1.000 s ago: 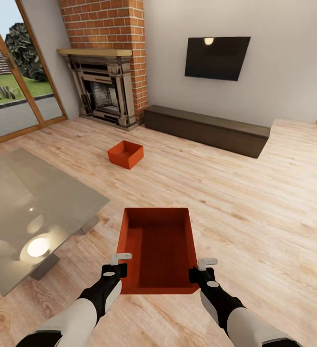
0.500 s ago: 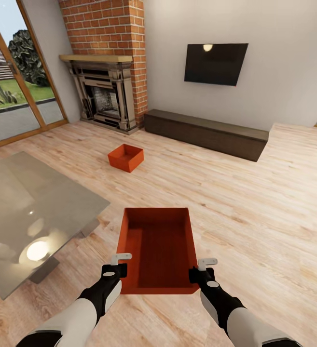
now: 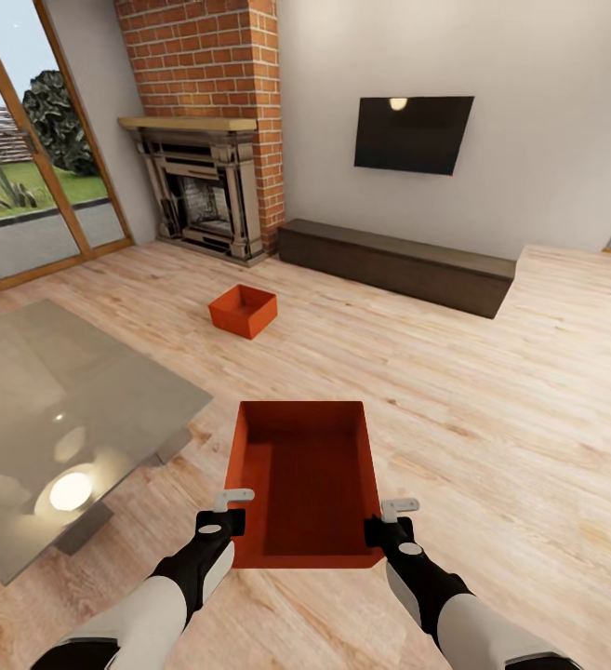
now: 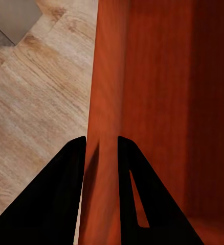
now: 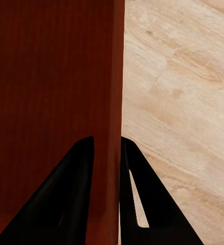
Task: Move the two storage containers from the living room to the garage. In the garage, place one container on the floor and stack the other container on top of it (either order is fine).
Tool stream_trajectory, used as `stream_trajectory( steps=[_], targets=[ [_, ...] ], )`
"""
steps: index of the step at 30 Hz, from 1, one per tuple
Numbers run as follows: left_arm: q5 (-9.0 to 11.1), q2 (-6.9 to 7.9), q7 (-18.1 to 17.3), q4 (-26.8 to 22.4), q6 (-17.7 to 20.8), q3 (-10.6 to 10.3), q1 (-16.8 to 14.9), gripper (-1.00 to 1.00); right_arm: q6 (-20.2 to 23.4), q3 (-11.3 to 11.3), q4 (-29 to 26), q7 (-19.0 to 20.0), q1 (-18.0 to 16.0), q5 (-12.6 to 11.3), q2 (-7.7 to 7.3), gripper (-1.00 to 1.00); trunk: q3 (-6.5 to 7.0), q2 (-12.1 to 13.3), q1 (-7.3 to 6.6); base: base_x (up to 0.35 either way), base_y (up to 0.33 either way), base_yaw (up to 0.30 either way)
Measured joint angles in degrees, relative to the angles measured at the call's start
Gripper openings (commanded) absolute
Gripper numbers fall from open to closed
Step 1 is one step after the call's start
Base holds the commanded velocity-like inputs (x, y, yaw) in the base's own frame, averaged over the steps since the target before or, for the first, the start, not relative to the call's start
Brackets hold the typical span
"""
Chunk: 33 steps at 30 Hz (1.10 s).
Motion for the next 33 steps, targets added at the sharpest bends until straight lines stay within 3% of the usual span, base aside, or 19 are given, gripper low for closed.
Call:
stream_trajectory(
  steps=[33],
  targets=[
    [0.1, 0.00, 0.0, 0.0, 0.0, 0.0, 0.0, -1.00, 0.0, 0.0, 0.0, 0.0, 0.0, 0.0, 0.00, -1.00, 2.89, 0.0, 0.00, 0.000, 0.000, 0.000]
  ],
)
